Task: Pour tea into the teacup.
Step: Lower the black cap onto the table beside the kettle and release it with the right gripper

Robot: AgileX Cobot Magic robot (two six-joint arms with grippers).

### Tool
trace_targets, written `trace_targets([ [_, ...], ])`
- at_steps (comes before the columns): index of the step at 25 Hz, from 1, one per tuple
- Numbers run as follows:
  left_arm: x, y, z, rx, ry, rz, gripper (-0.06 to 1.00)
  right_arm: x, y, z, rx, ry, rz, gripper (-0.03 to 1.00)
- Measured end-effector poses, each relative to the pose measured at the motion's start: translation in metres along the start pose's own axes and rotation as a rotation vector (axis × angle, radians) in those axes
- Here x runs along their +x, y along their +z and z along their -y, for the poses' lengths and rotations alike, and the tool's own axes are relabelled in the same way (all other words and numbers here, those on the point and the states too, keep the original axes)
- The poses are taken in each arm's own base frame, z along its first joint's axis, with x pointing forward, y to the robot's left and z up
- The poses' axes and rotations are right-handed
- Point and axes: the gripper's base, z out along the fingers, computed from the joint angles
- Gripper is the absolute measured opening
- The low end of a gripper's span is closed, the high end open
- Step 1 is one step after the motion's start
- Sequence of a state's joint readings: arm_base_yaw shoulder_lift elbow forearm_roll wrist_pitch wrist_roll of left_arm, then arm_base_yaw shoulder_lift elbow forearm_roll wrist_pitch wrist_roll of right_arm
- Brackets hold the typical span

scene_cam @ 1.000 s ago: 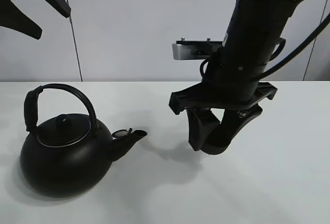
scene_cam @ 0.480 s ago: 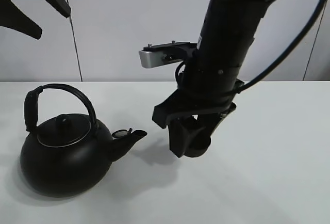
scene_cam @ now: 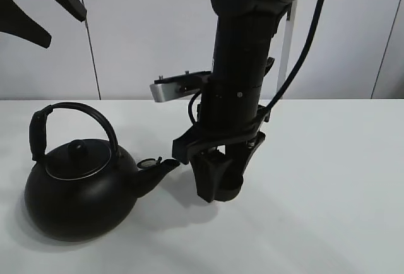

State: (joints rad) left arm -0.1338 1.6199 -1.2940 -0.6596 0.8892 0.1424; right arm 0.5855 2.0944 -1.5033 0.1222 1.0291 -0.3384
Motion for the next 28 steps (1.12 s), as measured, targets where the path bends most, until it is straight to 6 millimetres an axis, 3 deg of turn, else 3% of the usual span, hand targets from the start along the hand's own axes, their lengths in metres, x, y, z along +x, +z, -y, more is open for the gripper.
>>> trace_targets([
  [12, 0.000, 0.000, 0.000, 0.000, 0.000, 0.000, 0.44, -0.004, 0.030, 0.004, -0.015, 0.015, -0.023, 0.39],
  [28, 0.000, 0.000, 0.000, 0.000, 0.000, 0.000, 0.44, -0.006, 0.031, 0.004, -0.012, 0.018, -0.009, 0.40],
])
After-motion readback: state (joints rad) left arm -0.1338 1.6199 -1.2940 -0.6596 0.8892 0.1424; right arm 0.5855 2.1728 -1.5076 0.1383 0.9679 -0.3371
